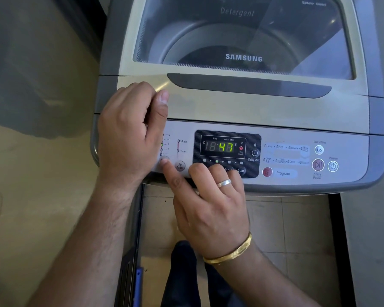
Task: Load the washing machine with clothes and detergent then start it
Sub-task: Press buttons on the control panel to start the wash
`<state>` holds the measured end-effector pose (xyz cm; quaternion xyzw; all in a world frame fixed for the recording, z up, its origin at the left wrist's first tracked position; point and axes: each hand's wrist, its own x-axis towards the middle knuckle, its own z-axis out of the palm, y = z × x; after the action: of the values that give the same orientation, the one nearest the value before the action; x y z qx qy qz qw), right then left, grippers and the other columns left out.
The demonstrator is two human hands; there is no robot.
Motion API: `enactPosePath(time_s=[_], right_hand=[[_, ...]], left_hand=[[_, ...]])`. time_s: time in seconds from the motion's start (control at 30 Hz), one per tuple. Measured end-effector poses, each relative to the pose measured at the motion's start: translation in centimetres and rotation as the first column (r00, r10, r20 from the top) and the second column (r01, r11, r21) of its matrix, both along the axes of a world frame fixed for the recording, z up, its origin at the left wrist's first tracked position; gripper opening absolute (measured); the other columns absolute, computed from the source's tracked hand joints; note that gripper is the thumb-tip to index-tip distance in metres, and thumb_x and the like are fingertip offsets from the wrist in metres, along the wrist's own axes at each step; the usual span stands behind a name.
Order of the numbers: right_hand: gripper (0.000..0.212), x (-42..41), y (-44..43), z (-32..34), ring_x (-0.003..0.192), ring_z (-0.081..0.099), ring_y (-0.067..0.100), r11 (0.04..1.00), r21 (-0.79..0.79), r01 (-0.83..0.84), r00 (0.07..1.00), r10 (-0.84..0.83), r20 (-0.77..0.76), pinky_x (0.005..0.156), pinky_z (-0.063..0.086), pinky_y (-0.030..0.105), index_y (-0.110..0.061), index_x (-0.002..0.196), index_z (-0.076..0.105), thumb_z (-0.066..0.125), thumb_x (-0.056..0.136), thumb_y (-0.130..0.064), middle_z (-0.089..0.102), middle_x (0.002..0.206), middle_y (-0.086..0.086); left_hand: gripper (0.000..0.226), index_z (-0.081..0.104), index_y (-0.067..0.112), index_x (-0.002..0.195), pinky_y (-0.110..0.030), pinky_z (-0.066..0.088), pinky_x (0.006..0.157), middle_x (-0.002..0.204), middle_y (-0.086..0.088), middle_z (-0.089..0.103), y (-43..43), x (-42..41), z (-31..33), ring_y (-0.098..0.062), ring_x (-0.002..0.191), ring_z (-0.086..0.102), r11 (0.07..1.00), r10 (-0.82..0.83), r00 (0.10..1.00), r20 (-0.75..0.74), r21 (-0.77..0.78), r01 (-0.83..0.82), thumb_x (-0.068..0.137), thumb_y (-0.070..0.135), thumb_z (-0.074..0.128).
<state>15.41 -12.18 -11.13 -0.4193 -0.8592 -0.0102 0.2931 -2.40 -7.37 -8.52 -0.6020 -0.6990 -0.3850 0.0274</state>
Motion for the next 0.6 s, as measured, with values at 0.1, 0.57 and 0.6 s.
enactPosePath(time_s=[0.1,0.57,0.6], right_hand=[[0.039,0.0,-0.1,0.1,0.071,0.054,0.026,1.0,-0.004,-0.004,1.0,0.004,0.009,0.062,0.042,0.045,-0.023,0.135,0.074,0.061,0.099,-0.015,0.066,0.088,0.001],[0.034,4.0,-0.6,-0.8,0.078,0.066,0.032,0.997,-0.069,-0.028,0.988,0.017,-0.156,0.07,0.054,0.047,-0.009,0.123,0.079,0.066,0.094,0.002,0.075,0.097,0.011],[0.034,4.5,-0.5,-1.0,0.078,0.067,0.032,0.999,-0.048,0.006,0.988,-0.013,-0.153,0.07,0.055,0.047,-0.01,0.122,0.08,0.069,0.093,0.004,0.075,0.096,0.011]], left_hand=[[0.045,0.05,0.003,0.079,-0.035,0.027,0.069,0.073,-0.003,0.041,0.0,0.0,-0.1,-0.026,0.069,0.038,1.0,0.001,1.0,-0.002,0.005,-0.001,0.121,0.019,0.053],[0.043,0.047,0.01,0.08,-0.034,0.025,0.069,0.073,-0.003,0.041,0.2,-0.2,-0.1,-0.025,0.069,0.038,1.0,-0.02,1.0,-0.019,0.001,0.02,0.121,0.021,0.053],[0.043,0.048,0.009,0.08,-0.034,0.025,0.069,0.073,-0.003,0.041,0.2,-0.1,-0.2,-0.026,0.069,0.038,1.0,-0.019,1.0,-0.021,-0.002,0.019,0.121,0.021,0.053]])
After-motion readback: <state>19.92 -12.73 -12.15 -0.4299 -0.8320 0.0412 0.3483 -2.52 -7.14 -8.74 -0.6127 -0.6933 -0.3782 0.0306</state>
